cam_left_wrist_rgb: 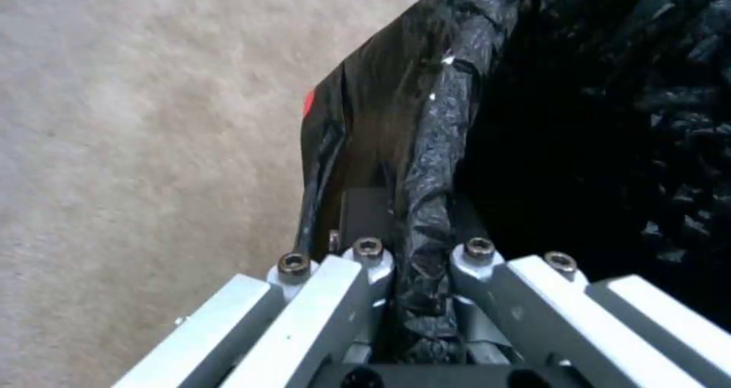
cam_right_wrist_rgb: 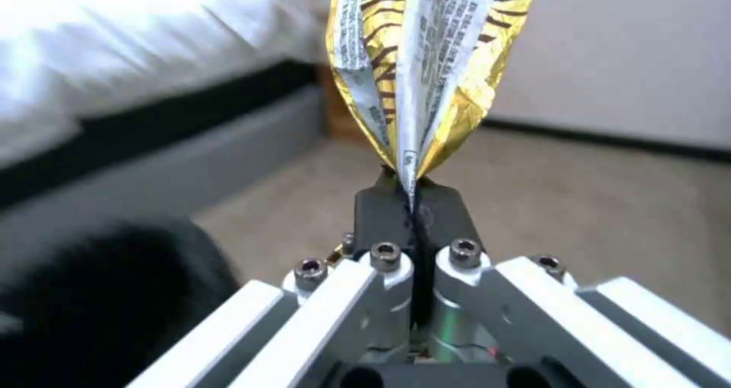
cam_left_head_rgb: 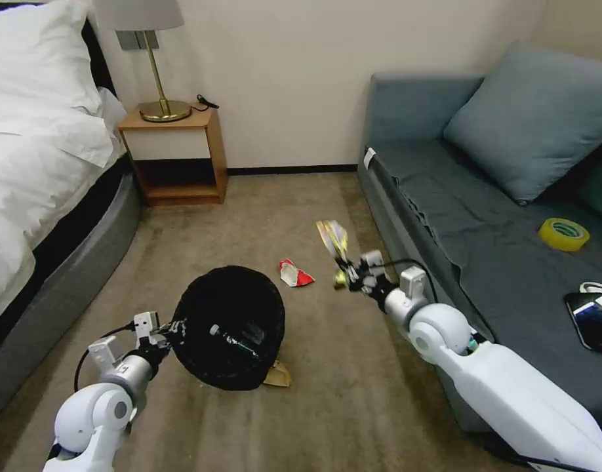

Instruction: Pick up the trash bin, then pick up the garbage on the floor and place it into the trash bin.

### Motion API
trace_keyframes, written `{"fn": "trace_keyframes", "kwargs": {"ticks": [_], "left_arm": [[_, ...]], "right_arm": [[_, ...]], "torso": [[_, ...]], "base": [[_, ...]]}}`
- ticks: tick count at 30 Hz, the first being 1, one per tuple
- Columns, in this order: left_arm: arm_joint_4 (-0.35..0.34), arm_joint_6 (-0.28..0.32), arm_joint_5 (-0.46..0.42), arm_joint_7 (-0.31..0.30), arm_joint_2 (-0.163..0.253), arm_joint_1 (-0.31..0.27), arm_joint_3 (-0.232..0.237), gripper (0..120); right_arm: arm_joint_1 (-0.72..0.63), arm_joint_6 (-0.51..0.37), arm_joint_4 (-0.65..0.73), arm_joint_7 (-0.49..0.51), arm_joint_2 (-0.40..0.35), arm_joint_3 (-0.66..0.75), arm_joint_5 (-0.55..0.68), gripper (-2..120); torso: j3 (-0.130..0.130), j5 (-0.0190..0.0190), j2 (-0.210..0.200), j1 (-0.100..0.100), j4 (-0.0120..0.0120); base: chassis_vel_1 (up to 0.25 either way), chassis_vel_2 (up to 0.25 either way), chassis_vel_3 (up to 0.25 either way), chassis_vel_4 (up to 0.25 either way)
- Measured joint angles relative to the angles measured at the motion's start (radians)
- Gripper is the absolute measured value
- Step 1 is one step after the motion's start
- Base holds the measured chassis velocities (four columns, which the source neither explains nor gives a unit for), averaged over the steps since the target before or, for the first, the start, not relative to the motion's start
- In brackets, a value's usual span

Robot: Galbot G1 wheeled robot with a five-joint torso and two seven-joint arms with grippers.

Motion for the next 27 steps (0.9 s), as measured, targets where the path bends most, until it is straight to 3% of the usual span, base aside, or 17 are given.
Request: {"fn": "trace_keyframes", "kwargs": {"ticks": [5, 10, 24, 27], "left_arm": [[-0.014, 0.035, -0.021, -0.022, 0.015, -0.018, 0.036, 3], [-0.054, 0.068, -0.041, -0.054, -0.006, -0.027, 0.078, 3], [-0.135, 0.076, -0.037, -0.074, -0.046, 0.031, 0.070, 3], [-0.144, 0.077, -0.037, -0.076, -0.049, 0.037, 0.066, 3]], "right_arm": [[0.044, 0.028, 0.058, -0.018, 0.002, -0.067, 0.020, 0], [0.055, 0.067, 0.116, -0.126, -0.018, -0.144, 0.019, 0], [-0.055, 0.073, 0.133, -0.245, -0.021, -0.171, -0.118, 0], [-0.075, 0.073, 0.134, -0.254, -0.023, -0.164, -0.140, 7]], "torso": [[0.000, 0.0002, 0.000, 0.000, -0.0001], [0.000, 0.0001, 0.000, 0.000, -0.0003], [0.000, 0.0003, 0.000, 0.000, -0.0002], [0.000, 0.0002, 0.000, 0.000, -0.0002]], "base": [[0.000, 0.000, 0.000, 0.000], [0.000, 0.000, 0.000, 0.000], [0.000, 0.000, 0.000, 0.000], [0.000, 0.000, 0.000, 0.000]]}}
